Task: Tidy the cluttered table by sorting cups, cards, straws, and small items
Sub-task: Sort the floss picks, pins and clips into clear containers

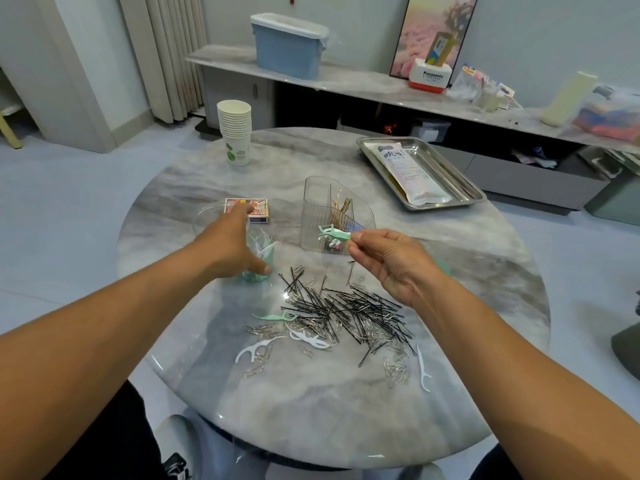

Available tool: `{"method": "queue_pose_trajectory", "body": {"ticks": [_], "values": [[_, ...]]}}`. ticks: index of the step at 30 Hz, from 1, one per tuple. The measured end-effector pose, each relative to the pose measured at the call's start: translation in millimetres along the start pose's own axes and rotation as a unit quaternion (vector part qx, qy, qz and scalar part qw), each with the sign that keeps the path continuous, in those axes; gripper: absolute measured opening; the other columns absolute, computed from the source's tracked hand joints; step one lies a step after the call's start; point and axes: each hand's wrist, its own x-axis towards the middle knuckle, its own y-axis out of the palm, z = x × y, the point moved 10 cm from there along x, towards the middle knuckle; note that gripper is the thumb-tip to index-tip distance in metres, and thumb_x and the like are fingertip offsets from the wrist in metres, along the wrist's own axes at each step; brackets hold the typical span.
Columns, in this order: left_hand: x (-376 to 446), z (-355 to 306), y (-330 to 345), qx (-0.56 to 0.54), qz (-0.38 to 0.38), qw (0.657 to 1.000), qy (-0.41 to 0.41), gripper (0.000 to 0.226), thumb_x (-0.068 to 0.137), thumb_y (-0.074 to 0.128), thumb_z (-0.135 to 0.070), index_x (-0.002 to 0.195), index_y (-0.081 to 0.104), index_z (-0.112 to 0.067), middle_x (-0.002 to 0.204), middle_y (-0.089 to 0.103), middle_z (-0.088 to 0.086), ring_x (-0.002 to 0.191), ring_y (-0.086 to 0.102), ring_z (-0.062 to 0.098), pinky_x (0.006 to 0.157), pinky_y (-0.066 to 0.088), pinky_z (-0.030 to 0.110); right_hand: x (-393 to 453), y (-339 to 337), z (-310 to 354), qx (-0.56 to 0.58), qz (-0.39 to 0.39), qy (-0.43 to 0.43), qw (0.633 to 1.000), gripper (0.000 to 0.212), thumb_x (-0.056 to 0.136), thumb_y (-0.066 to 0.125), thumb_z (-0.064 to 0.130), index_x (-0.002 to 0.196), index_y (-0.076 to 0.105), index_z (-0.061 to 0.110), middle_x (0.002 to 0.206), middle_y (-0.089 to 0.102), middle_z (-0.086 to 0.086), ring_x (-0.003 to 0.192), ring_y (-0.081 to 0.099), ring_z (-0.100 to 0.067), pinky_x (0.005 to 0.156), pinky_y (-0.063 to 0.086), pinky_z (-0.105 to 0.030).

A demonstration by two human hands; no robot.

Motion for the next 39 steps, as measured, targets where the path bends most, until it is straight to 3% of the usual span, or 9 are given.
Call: {"method": "queue_pose_trajectory", "body": {"ticks": [6, 11, 16, 20, 23, 27, 30, 33, 39], "values": [[-16.6, -24.7, -10.7, 0.153, -0.099, 0.982, 0.041, 0.1, 0.059, 0.094, -0.048, 0.137, 0.037, -0.021, 0.135, 0.044, 0.009, 0.125, 0.041, 0.032, 0.099, 0.04, 0.04, -1.3, 2.6, 0.2, -0.013, 0.001, -0.008, 1.0, 0.016, 0.083, 0.07, -0.013, 0.098, 0.064, -0.01, 0.089, 0.075, -0.023, 0.076, 0.076, -0.026, 0.065, 0.063, -0.026], [-21.0, -1.2, 4.0, 0.17, -0.05, 0.983, -0.037, 0.106, 0.071, 0.081, -0.062, 0.141, 0.023, -0.007, 0.131, 0.051, 0.018, 0.115, 0.057, 0.037, 0.08, 0.044, 0.038, -1.5, 3.1, 3.0, -0.024, -0.006, -0.022, 0.999, 0.012, 0.084, 0.07, -0.013, 0.094, 0.065, -0.01, 0.084, 0.074, -0.02, 0.071, 0.075, -0.023, 0.061, 0.062, -0.024], [-15.1, 7.0, 10.5, 0.086, -0.049, 0.994, -0.047, 0.104, 0.07, 0.082, -0.062, 0.137, 0.027, -0.005, 0.123, 0.06, 0.013, 0.109, 0.06, 0.034, 0.074, 0.044, 0.034, -2.4, 6.0, -2.0, -0.05, 0.002, -0.014, 0.999, 0.009, 0.083, 0.072, -0.013, 0.088, 0.068, -0.007, 0.089, 0.074, -0.022, 0.074, 0.075, -0.025, 0.066, 0.064, -0.028], [-11.1, 1.0, 22.6, -0.035, -0.046, 0.998, -0.009, 0.085, 0.07, 0.088, -0.048, 0.13, 0.038, -0.014, 0.123, 0.059, 0.005, 0.101, 0.06, 0.023, 0.075, 0.046, 0.032, -4.2, 10.9, -6.7, -0.07, 0.013, -0.005, 0.997, 0.01, 0.083, 0.071, -0.011, 0.092, 0.066, -0.007, 0.09, 0.075, -0.024, 0.074, 0.075, -0.026, 0.069, 0.064, -0.03], [-10.1, -13.5, 38.5, -0.165, 0.01, 0.986, 0.0, 0.064, 0.074, 0.088, -0.023, 0.121, 0.044, -0.018, 0.111, 0.062, 0.002, 0.086, 0.062, 0.012, 0.063, 0.052, 0.026, -7.3, 14.2, -7.0, -0.081, 0.021, -0.006, 0.996, 0.013, 0.083, 0.071, -0.011, 0.095, 0.066, -0.008, 0.091, 0.075, -0.024, 0.074, 0.075, -0.025, 0.071, 0.064, -0.031], [-9.5, -33.9, 56.3, -0.309, 0.166, 0.936, -0.034, 0.066, 0.07, 0.088, -0.017, 0.124, 0.05, -0.022, 0.12, 0.064, 0.009, 0.106, 0.069, 0.026, 0.098, 0.055, 0.044, -9.7, 19.5, 5.9, -0.049, 0.032, -0.022, 0.998, 0.01, 0.083, 0.071, -0.012, 0.091, 0.067, -0.007, 0.09, 0.075, -0.023, 0.073, 0.075, -0.024, 0.066, 0.063, -0.026], [-22.7, -48.1, 66.1, -0.3, 0.275, 0.913, -0.012, 0.068, 0.075, 0.085, -0.008, 0.128, 0.048, -0.025, 0.124, 0.065, 0.012, 0.11, 0.069, 0.029, 0.086, 0.057, 0.034, -11.7, 20.8, 14.2, -0.062, 0.04, -0.034, 0.997, 0.01, 0.083, 0.072, -0.011, 0.089, 0.067, -0.006, 0.089, 0.074, -0.023, 0.071, 0.075, -0.023, 0.065, 0.063, -0.025], [-31.7, -51.6, 72.2, -0.272, 0.301, 0.914, 0.014, 0.064, 0.072, 0.085, -0.008, 0.125, 0.052, -0.022, 0.124, 0.065, 0.011, 0.112, 0.067, 0.027, 0.082, 0.054, 0.03, -14.8, 23.3, 13.2, -0.116, 0.052, -0.034, 0.991, 0.01, 0.082, 0.073, -0.011, 0.089, 0.067, -0.006, 0.088, 0.074, -0.023, 0.072, 0.075, -0.024, 0.067, 0.064, -0.027], [-32.9, -52.9, 63.5, -0.282, 0.281, 0.917, 0.03, 0.053, 0.083, 0.074, 0.002, 0.125, 0.056, -0.025, 0.116, 0.067, 0.008, 0.091, 0.067, 0.013, 0.073, 0.054, 0.024, -15.9, 22.8, 13.7, -0.104, 0.052, -0.026, 0.993, 0.01, 0.083, 0.072, -0.011, 0.09, 0.067, -0.007, 0.087, 0.074, -0.023, 0.07, 0.074, -0.022, 0.065, 0.063, -0.026]]}}
